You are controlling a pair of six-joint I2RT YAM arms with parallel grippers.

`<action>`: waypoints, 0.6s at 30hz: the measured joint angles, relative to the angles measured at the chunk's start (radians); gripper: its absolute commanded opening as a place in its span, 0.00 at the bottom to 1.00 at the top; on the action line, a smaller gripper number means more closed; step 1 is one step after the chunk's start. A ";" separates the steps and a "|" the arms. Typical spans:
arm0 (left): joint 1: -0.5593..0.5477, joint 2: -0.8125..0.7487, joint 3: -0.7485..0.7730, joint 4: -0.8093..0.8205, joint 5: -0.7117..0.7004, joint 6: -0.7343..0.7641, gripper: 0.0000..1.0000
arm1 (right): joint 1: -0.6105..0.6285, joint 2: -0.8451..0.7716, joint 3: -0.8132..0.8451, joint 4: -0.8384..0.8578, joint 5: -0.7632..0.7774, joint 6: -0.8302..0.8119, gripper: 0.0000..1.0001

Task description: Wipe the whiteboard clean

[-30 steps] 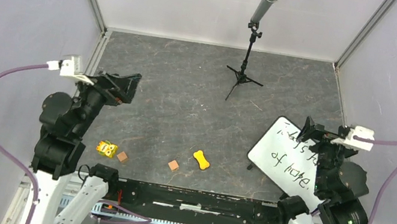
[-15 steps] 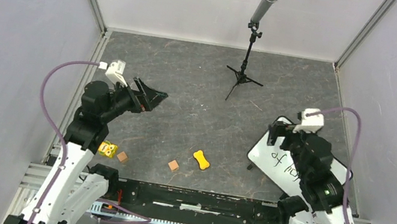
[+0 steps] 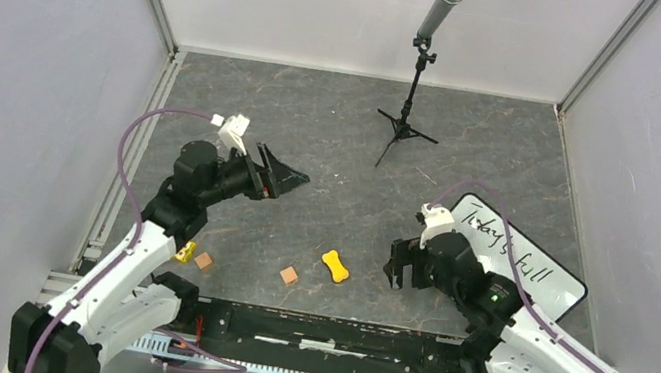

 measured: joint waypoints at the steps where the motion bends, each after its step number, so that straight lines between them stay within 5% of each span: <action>1: -0.020 0.014 -0.003 0.016 -0.003 0.000 1.00 | 0.027 0.008 0.000 -0.011 0.017 0.033 0.97; 13: -0.112 0.077 -0.043 0.094 -0.041 -0.005 1.00 | 0.077 0.040 -0.078 -0.126 0.212 0.444 0.99; 18: -0.112 0.051 -0.043 0.093 -0.050 -0.005 1.00 | 0.082 0.062 -0.101 -0.115 0.261 0.624 0.83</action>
